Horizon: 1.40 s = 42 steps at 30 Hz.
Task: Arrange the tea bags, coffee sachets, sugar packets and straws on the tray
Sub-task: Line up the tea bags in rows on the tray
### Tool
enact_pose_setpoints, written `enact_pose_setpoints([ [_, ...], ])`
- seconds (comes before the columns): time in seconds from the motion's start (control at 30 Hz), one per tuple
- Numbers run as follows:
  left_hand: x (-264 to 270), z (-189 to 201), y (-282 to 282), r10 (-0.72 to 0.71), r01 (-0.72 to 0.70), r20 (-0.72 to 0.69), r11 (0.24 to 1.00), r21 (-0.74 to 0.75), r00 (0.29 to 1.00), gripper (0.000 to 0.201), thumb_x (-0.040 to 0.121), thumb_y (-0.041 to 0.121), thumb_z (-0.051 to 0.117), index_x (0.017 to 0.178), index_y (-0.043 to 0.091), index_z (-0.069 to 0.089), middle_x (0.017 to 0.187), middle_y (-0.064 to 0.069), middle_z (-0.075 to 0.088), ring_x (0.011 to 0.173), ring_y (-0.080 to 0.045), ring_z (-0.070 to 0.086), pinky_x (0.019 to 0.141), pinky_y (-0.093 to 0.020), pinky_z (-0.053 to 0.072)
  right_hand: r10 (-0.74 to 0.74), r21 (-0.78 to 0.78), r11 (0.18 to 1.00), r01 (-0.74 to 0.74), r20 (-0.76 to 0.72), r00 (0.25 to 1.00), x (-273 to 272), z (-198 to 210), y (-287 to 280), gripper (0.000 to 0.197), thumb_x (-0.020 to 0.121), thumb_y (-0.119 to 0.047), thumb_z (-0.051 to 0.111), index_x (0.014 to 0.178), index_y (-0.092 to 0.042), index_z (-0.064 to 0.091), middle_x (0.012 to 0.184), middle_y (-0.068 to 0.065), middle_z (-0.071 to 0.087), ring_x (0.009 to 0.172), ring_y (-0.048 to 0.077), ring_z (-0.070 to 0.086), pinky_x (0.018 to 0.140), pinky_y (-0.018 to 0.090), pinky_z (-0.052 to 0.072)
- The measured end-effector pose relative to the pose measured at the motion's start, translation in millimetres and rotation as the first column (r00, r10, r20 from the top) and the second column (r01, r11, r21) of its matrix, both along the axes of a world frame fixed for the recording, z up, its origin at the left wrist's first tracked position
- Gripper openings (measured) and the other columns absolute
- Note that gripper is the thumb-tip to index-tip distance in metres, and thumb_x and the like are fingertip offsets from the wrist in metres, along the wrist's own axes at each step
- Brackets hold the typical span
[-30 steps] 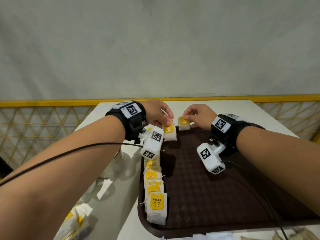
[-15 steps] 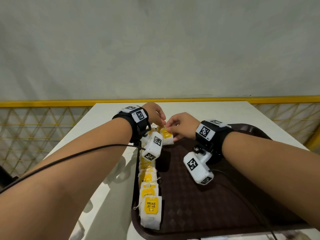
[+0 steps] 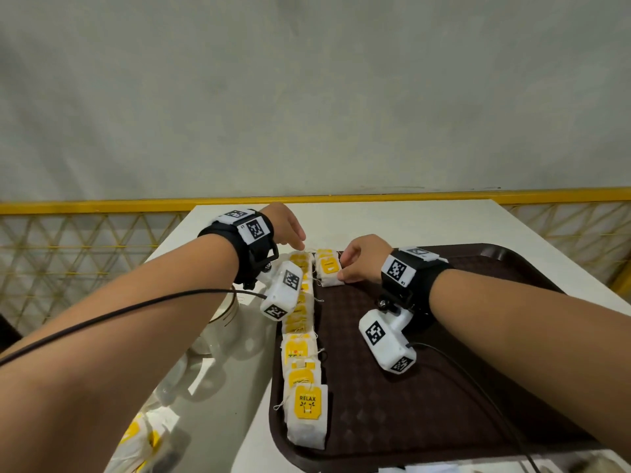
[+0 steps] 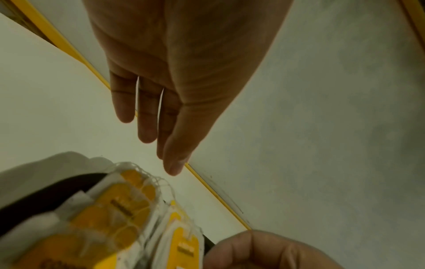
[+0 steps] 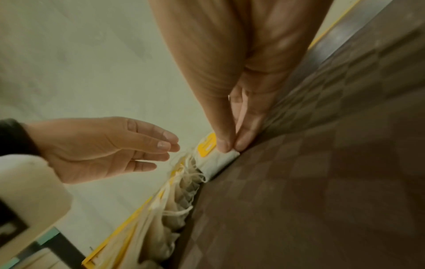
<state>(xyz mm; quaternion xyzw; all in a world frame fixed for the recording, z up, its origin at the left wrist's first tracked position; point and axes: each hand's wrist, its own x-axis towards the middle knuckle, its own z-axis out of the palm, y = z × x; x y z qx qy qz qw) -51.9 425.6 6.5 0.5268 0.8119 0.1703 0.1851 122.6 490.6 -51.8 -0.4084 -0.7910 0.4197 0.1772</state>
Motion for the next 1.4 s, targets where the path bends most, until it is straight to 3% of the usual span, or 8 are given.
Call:
enact_pose_setpoints([
  [0.13, 2, -3, 2, -0.006, 0.006, -0.027, 1.0, 0.001, 1.0, 0.029, 0.08, 0.014, 0.074, 0.108, 0.008, 0.071, 0.109, -0.008, 0.068, 0.09, -0.015, 0.057, 0.08, -0.029, 0.05, 0.002, 0.027, 1.0, -0.002, 0.017, 1.0, -7, 0, -3, 0.018, 0.072, 0.0, 0.08, 0.078, -0.007, 0.064, 0.069, 0.002, 0.062, 0.057, 0.011, 0.061, 0.046, 0.013, 0.049],
  [0.23, 2, -2, 2, 0.003, -0.002, -0.024, 1.0, 0.018, 1.0, 0.029, 0.082, 0.013, 0.072, 0.11, 0.008, 0.07, 0.114, -0.008, 0.066, 0.094, -0.016, 0.057, 0.089, -0.031, 0.05, -0.055, 0.076, 0.996, 0.051, 0.045, 0.998, -7, -1, 4, 0.019, 0.07, -0.011, 0.083, 0.073, -0.014, 0.064, 0.077, 0.003, 0.067, 0.072, 0.018, 0.067, 0.068, 0.025, 0.057],
  [0.33, 3, -1, 2, 0.017, -0.017, -0.012, 1.0, 0.026, 1.0, 0.03, 0.083, 0.011, 0.071, 0.112, 0.007, 0.069, 0.116, -0.009, 0.065, 0.101, -0.02, 0.059, 0.094, -0.033, 0.05, -0.053, 0.129, 0.991, 0.044, 0.07, 0.996, -7, -3, 6, 0.024, 0.073, -0.016, 0.081, 0.095, -0.011, 0.071, 0.094, 0.002, 0.068, 0.09, 0.018, 0.065, 0.081, 0.028, 0.053],
  [0.47, 6, -4, 5, 0.021, -0.021, -0.02, 0.999, 0.026, 1.0, 0.029, 0.083, 0.01, 0.07, 0.112, 0.006, 0.069, 0.117, -0.011, 0.066, 0.092, -0.016, 0.055, 0.089, -0.031, 0.049, -0.029, 0.117, 0.993, 0.024, 0.04, 0.999, -16, -5, 1, 0.035, 0.077, -0.006, 0.073, 0.112, -0.01, 0.069, 0.108, 0.008, 0.07, 0.1, 0.02, 0.065, 0.088, 0.028, 0.052],
  [0.73, 9, -4, 11, -0.004, 0.004, -0.075, 1.0, -0.004, 0.997, 0.027, 0.086, 0.009, 0.066, 0.112, 0.007, 0.07, 0.115, -0.01, 0.067, 0.084, -0.015, 0.053, 0.057, -0.016, 0.041, -0.081, 0.193, 0.979, 0.068, 0.06, 0.995, -13, 1, 2, 0.015, 0.08, -0.015, 0.072, 0.096, -0.014, 0.071, 0.103, 0.005, 0.07, 0.091, 0.02, 0.065, 0.082, 0.027, 0.051],
  [0.93, 11, -6, 24, -0.059, 0.056, -0.091, 0.998, -0.039, 0.994, 0.029, 0.09, 0.009, 0.061, 0.118, 0.01, 0.067, 0.122, -0.007, 0.064, 0.105, -0.018, 0.059, 0.081, -0.023, 0.042, 0.024, 0.161, 0.986, -0.045, 0.132, 0.991, -16, 0, -6, 0.033, 0.066, -0.018, 0.086, 0.078, -0.018, 0.055, 0.074, -0.004, 0.057, 0.073, 0.02, 0.058, 0.075, 0.036, 0.054],
  [1.17, 10, -19, 42, -0.14, 0.13, -0.099, 0.986, -0.105, 0.985, 0.029, 0.085, 0.009, 0.068, 0.114, 0.006, 0.068, 0.115, -0.01, 0.067, 0.079, -0.009, 0.056, 0.07, -0.02, 0.045, 0.05, 0.222, 0.97, -0.101, 0.224, 0.973, -21, -4, -4, 0.029, 0.069, -0.02, 0.083, 0.064, -0.023, 0.055, 0.068, -0.006, 0.057, 0.071, 0.016, 0.058, 0.071, 0.029, 0.05],
  [1.4, 5, -24, 44, -0.109, 0.096, -0.136, 0.991, -0.095, 0.985, 0.024, 0.082, 0.009, 0.071, 0.106, 0.01, 0.072, 0.111, -0.007, 0.068, 0.087, -0.012, 0.056, 0.076, -0.023, 0.045, 0.029, 0.194, 0.978, -0.08, 0.253, 0.967, -23, -4, -3, 0.024, 0.073, -0.024, 0.08, 0.062, -0.023, 0.058, 0.069, -0.003, 0.061, 0.074, 0.017, 0.062, 0.073, 0.029, 0.052],
])
